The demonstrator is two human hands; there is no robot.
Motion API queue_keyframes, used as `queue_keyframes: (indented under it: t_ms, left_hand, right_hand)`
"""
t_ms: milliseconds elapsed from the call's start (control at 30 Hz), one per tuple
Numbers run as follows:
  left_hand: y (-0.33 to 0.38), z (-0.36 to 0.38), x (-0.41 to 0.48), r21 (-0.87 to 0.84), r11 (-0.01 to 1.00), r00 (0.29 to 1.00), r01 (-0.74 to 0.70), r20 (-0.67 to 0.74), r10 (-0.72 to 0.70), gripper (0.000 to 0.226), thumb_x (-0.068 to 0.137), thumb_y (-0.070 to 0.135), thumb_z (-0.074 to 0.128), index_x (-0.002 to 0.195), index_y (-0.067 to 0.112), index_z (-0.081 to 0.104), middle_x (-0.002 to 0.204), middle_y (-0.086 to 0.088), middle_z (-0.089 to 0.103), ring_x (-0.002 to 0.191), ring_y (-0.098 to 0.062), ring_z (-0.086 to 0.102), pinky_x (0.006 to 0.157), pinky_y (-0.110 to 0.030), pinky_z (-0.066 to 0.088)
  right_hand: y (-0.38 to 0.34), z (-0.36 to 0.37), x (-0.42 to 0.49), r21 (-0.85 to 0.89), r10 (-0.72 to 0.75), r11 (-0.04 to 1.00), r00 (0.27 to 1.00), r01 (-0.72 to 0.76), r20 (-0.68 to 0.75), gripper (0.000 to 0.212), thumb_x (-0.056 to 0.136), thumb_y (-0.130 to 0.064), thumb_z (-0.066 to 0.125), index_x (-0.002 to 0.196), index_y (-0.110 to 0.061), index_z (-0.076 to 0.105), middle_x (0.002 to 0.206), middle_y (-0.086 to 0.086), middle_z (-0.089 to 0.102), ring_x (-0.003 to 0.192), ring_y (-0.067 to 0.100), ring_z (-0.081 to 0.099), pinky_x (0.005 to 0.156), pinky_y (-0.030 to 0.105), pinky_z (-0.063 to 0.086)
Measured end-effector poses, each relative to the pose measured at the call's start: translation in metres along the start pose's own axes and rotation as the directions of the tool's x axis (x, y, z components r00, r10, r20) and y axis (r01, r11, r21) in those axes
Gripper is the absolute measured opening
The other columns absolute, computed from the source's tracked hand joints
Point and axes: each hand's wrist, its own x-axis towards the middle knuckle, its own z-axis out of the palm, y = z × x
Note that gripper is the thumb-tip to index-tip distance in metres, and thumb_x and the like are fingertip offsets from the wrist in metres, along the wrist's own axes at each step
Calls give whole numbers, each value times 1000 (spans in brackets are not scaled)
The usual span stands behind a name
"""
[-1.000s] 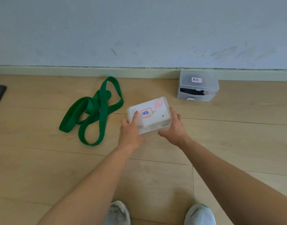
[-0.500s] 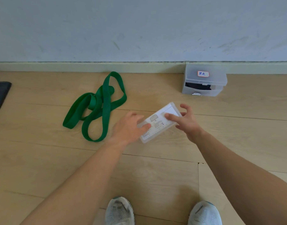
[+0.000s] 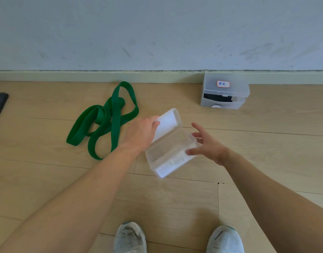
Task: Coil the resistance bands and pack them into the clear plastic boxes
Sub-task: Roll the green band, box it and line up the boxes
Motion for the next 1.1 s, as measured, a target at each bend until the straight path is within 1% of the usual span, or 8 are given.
queue_keyframes:
  t_ms: [200,300,400,600,733,833,933,1100]
  left_hand:
    - [10,2,46,-133,991,997,25,-63,-33,32,105,29,45,74,21,45,67,-3,54,65,-24,49,63,-37,39]
    - [7,8,61,-32,990,965,141,-220,-144,18,103,34,52,114,30,65,110,-5,71,108,-30,62,93,-43,47]
    - [-2,20,41,-221,902,862,371,-280,-423,44,102,30,53,144,21,50,142,-7,55,131,-30,49,106,-46,42]
    - [-22,47,-24,-458,776,883,435,47,-467,43,96,25,54,138,36,51,115,11,59,113,-18,59,93,-40,52]
    - [-34,23,-29,-292,830,880,476,162,-447,49,100,33,56,147,23,47,144,4,56,132,-20,52,105,-36,42]
    - [-48,-6,-34,-202,835,856,511,200,-476,37,102,29,52,137,21,57,139,-1,60,123,-23,56,100,-35,46]
    - [-70,-21,-42,-71,839,838,540,130,-529,26,98,28,54,121,20,63,116,-2,68,98,-23,60,86,-35,51]
    - [-108,-6,-51,40,665,656,746,130,-744,53,92,38,67,134,13,47,142,-15,40,126,-36,43,93,-46,47]
  right_hand:
    - [5,8,-3,-644,-132,764,986,33,-105,63,74,-26,83,124,-39,46,128,-8,40,101,20,59,85,39,55]
    - [14,6,0,-666,-120,746,977,-27,-174,39,77,-37,82,109,-30,60,115,-7,52,95,15,60,85,36,52]
    - [15,13,3,-667,-138,743,964,-52,-228,30,84,-35,76,109,-24,64,102,-7,52,91,15,57,79,31,48]
    - [-2,23,4,-771,-85,623,969,-129,-231,30,93,-37,62,121,-25,62,123,1,54,104,24,60,83,37,51]
    - [-41,28,-4,-911,-77,383,977,-154,-198,37,95,-45,56,129,-30,58,128,5,47,113,28,55,84,40,51]
    - [-87,34,-6,-962,-83,257,990,-93,-118,36,94,-43,55,127,-28,59,126,5,50,113,29,55,81,38,47]
    - [-125,49,-5,-957,13,285,998,57,64,31,95,-45,53,122,-33,61,124,-3,59,111,23,58,78,35,45]
    - [-144,88,15,-950,90,260,975,176,205,28,98,-43,52,121,-31,63,111,-7,60,104,19,56,78,33,44]
